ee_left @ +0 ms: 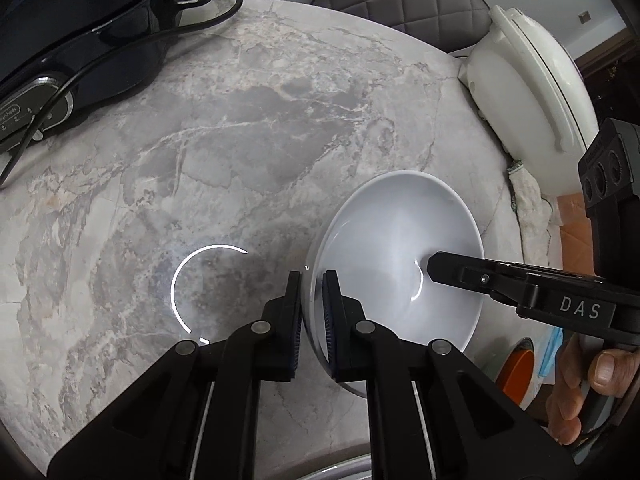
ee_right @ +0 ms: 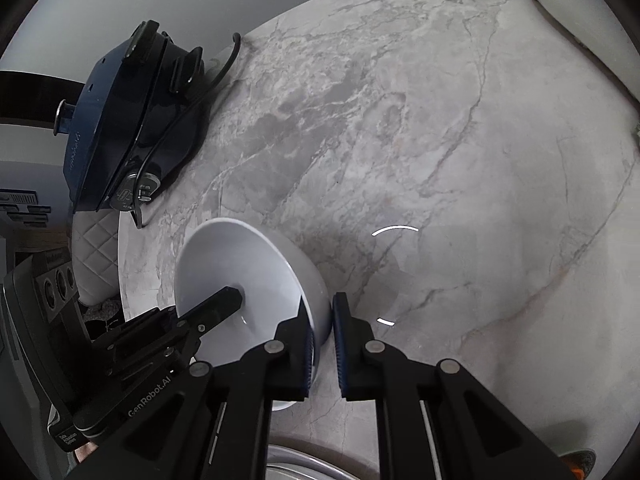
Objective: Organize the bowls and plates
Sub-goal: 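Lift the white bowl with both tools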
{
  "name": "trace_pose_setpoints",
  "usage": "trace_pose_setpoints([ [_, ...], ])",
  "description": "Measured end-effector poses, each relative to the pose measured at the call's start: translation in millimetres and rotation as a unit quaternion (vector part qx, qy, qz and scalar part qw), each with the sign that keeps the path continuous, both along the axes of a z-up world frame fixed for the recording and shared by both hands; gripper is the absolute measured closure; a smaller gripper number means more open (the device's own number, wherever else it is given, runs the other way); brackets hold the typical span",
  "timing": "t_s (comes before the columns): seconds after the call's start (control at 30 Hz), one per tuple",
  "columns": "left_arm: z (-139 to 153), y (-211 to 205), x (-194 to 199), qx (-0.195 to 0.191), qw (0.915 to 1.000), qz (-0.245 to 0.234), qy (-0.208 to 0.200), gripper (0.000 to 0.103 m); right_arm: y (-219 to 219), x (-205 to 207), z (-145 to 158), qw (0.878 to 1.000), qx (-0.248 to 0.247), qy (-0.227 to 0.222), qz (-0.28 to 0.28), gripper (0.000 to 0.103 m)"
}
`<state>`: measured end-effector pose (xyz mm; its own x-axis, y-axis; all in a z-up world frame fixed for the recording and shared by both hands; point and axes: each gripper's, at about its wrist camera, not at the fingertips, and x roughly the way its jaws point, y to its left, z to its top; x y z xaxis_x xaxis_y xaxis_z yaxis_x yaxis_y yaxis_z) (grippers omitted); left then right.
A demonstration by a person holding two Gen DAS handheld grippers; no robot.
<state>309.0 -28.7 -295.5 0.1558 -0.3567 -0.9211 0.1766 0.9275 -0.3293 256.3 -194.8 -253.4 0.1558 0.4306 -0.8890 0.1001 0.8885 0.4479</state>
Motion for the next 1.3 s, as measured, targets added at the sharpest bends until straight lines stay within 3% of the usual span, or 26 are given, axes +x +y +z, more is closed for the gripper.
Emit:
trace_pose_setpoints([
  [0.27,44,-33,-24,-0.005,0.9991,-0.029,-0.031,0.095,-26,-30,35,0.999,-0.002,-0.028,-0.020,0.092],
  [0.57,70,-87,-68,-0.012,0.9964,-0.071,-0.045,0.095,-68,-81,61,0.997,-0.004,-0.049,-0.052,0.091],
  [1.0,70,-186,-145,-0.006,0.9892,-0.141,-0.039,0.094,-150,-172,59,0.994,-0.018,-0.048,-0.101,0.092],
  [1.3,57,-229,-187,0.002,0.9857,-0.166,-0.029,0.094,-190,-213,50,0.992,-0.018,-0.037,-0.116,0.092],
])
